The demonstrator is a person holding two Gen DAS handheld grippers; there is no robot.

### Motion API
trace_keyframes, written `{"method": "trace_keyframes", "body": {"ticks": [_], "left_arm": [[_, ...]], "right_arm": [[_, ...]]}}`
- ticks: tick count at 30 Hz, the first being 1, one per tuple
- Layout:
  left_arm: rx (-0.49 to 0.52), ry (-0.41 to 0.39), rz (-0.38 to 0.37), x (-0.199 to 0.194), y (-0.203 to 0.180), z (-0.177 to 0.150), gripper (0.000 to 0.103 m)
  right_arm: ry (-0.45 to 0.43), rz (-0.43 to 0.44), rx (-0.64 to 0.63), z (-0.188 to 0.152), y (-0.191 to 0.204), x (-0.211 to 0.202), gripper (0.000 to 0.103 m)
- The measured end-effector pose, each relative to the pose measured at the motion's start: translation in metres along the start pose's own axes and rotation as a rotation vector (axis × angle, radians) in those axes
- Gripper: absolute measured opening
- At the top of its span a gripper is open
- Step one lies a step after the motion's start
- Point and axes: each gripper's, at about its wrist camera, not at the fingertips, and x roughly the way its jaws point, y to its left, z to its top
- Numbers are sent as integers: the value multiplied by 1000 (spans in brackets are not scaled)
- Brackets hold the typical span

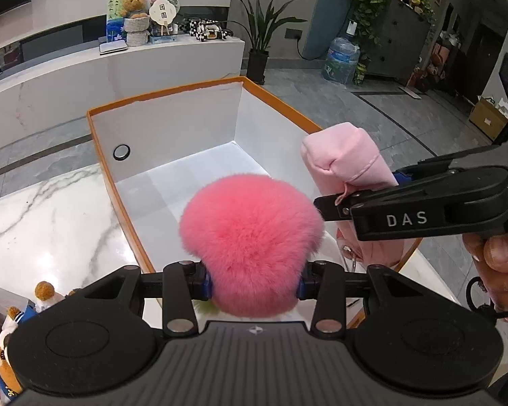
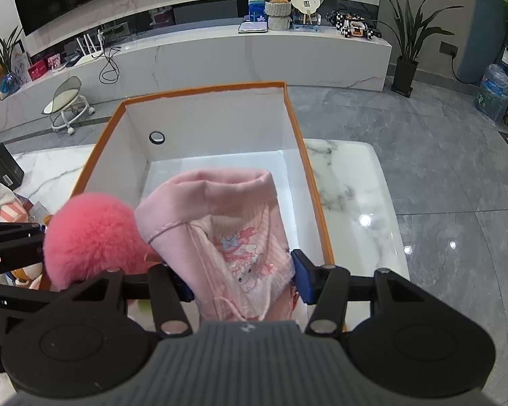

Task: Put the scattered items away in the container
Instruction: 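Lift the pompom and backpack with both tools and carry them over the box, then open the left tool and right tool to drop pompom and backpack into the box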

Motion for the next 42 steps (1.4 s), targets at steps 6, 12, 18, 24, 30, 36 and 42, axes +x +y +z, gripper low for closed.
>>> {"method": "trace_keyframes", "body": {"ticks": [6, 12, 18, 24, 30, 36, 42], "left_arm": [[35, 4, 11, 1, -10, -3, 48], [100, 17, 41, 5, -22, -7, 49], [172, 25, 93, 8, -36, -12, 50], [174, 28, 87, 7, -36, -12, 63], [173, 22, 98, 6, -35, -12, 69], [170, 19, 100, 7, -35, -11, 72], [168, 15, 102, 8, -33, -10, 73]], "right_arm": [[5, 1, 0, 0, 0, 1, 57], [22, 1, -9, 0, 0, 4, 58], [36, -11, -15, -1, 0, 8, 59], [40, -14, -20, 0, 1, 7, 63], [37, -9, -18, 0, 0, 6, 65], [17, 2, -6, 0, 0, 3, 67], [-25, 16, 4, 1, 0, -3, 71]]}}
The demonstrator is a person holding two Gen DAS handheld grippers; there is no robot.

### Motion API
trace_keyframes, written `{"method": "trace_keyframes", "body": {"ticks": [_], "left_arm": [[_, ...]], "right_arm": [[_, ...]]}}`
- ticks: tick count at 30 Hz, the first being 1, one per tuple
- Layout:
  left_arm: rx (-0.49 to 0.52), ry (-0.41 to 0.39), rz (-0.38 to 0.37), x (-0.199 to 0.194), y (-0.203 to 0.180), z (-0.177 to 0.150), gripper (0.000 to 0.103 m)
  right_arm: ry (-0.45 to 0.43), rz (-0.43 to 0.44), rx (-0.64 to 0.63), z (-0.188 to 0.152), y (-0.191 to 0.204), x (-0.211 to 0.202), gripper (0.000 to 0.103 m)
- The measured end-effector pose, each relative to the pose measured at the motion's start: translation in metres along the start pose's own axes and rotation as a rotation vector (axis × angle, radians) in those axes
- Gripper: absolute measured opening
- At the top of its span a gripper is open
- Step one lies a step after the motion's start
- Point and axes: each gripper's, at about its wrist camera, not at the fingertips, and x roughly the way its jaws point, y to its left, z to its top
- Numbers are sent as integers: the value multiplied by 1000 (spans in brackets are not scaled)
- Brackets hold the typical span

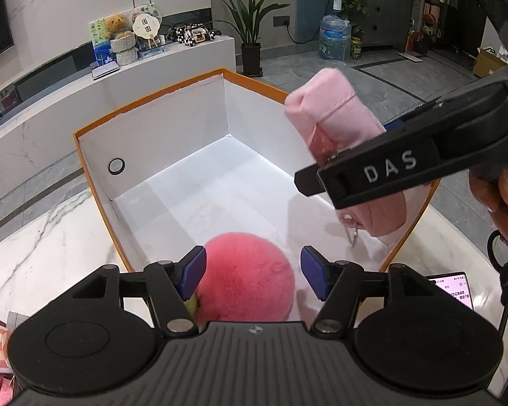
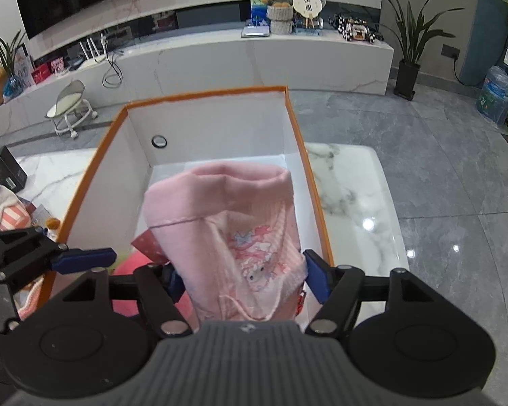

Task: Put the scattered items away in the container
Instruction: 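Open the left tool and right tool to drop pompom and backpack into the box, then move both open tools back toward the remaining items on the table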

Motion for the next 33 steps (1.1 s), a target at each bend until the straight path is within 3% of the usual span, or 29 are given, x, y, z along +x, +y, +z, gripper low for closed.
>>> {"method": "trace_keyframes", "body": {"ticks": [5, 8, 15, 33], "left_arm": [[-4, 5, 6, 0, 0, 1, 73], [-23, -12, -28, -4, 2, 1, 75], [-36, -26, -21, -14, 9, 0, 77], [-86, -148, 5, -81, 53, 1, 77]], "right_arm": [[-43, 26, 8, 2, 1, -9, 74], [-79, 33, 15, 4, 3, -16, 75], [-95, 27, 27, 6, 5, -21, 75], [-126, -12, -30, 20, 37, -37, 75]]}}
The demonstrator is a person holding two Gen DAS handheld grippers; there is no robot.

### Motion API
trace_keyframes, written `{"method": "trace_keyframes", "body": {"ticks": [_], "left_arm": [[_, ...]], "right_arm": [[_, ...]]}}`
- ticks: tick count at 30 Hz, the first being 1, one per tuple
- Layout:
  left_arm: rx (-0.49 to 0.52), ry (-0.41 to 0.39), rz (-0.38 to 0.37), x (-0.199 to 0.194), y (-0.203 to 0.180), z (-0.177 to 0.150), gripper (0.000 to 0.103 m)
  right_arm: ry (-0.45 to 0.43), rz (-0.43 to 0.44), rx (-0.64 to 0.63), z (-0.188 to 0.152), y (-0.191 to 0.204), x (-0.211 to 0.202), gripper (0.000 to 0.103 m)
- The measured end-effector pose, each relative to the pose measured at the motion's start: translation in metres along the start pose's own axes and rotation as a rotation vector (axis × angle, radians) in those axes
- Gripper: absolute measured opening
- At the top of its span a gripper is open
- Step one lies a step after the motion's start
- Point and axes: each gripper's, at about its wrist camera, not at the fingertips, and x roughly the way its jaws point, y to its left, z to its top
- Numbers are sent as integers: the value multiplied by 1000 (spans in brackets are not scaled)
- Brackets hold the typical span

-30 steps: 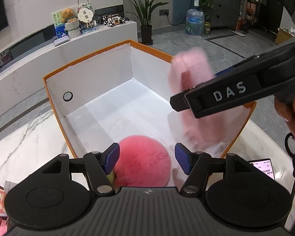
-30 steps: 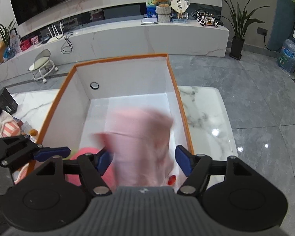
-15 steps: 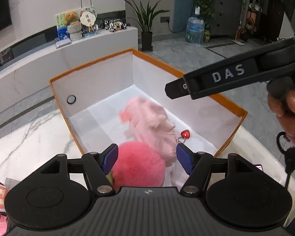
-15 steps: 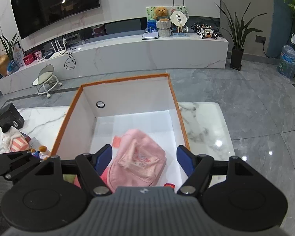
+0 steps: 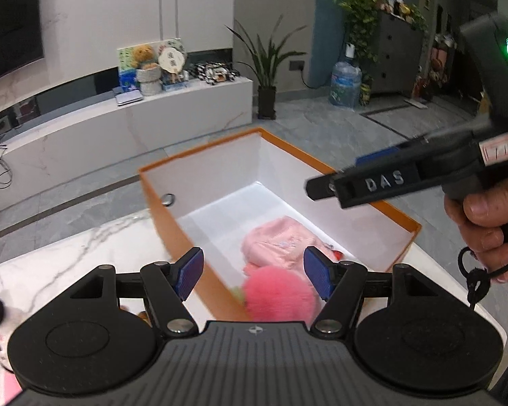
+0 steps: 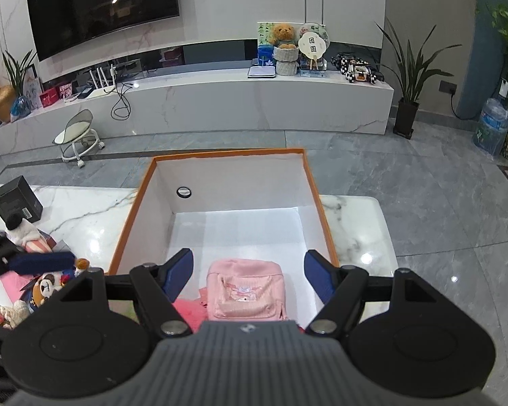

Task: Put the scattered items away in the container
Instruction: 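Move both open tools back toward the remaining items on the table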

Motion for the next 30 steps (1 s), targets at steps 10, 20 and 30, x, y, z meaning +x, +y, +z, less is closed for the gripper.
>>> {"method": "trace_keyframes", "body": {"ticks": [10, 20, 30], "left_arm": [[-45, -33, 65, -36, 54, -7, 77], [-71, -49, 153, -76, 121, -29, 80], [-126, -10, 231, -97, 184, -65, 80]], "right_arm": [[-11, -11, -87, 5, 33, 2, 75], [-46, -9, -146, 7, 73, 1, 75], [-82, 85, -230, 2, 132, 2, 75]]}}
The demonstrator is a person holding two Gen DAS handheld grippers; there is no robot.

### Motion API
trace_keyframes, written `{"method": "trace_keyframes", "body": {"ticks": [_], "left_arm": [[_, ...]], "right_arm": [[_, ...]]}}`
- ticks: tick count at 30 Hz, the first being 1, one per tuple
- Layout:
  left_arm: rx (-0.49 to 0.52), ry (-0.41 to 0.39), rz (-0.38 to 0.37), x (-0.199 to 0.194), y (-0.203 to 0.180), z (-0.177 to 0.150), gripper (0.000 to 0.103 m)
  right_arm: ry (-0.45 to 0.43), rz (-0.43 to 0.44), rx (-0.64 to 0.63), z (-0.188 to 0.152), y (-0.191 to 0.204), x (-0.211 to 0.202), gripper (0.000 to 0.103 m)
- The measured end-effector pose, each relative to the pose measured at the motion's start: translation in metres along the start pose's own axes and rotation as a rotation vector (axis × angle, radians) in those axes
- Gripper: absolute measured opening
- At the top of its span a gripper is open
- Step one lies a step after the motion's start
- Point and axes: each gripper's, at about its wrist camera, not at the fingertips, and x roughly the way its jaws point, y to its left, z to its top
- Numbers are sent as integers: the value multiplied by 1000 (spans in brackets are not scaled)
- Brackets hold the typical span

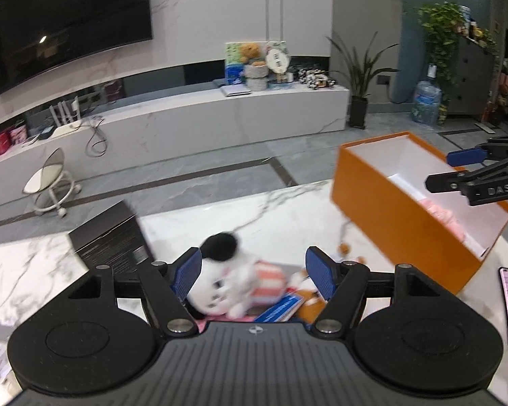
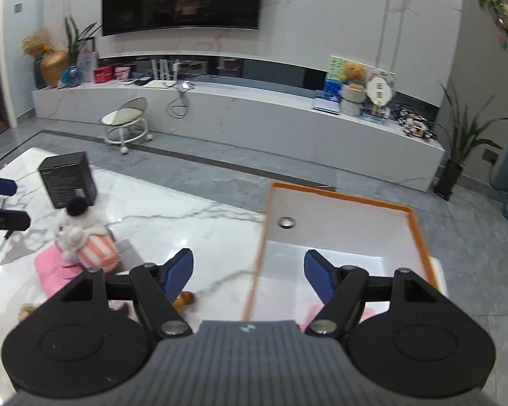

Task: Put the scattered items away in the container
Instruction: 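Move both open tools back toward the remaining items on the table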

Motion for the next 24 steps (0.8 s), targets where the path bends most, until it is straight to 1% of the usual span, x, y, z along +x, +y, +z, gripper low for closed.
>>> {"method": "trace_keyframes", "body": {"ticks": [5, 9, 13, 18, 20, 24], "left_arm": [[-24, 21, 19, 4, 25, -13, 80], [-37, 48, 20, 15, 41, -26, 80], [-50, 76, 12, 25, 52, -40, 80], [-64, 91, -8, 37, 61, -51, 80], [-71, 106, -9, 43, 63, -56, 80], [-43, 155, 19, 57, 64, -67, 80]], "right_arm": [[0, 48, -41, -2, 26, 5, 75], [4, 86, -83, -7, 44, 9, 75], [18, 123, -112, -10, 58, 16, 75], [39, 166, -125, -13, 68, 25, 75], [44, 186, -131, -14, 72, 27, 82], [58, 227, -170, -20, 85, 30, 83]]}}
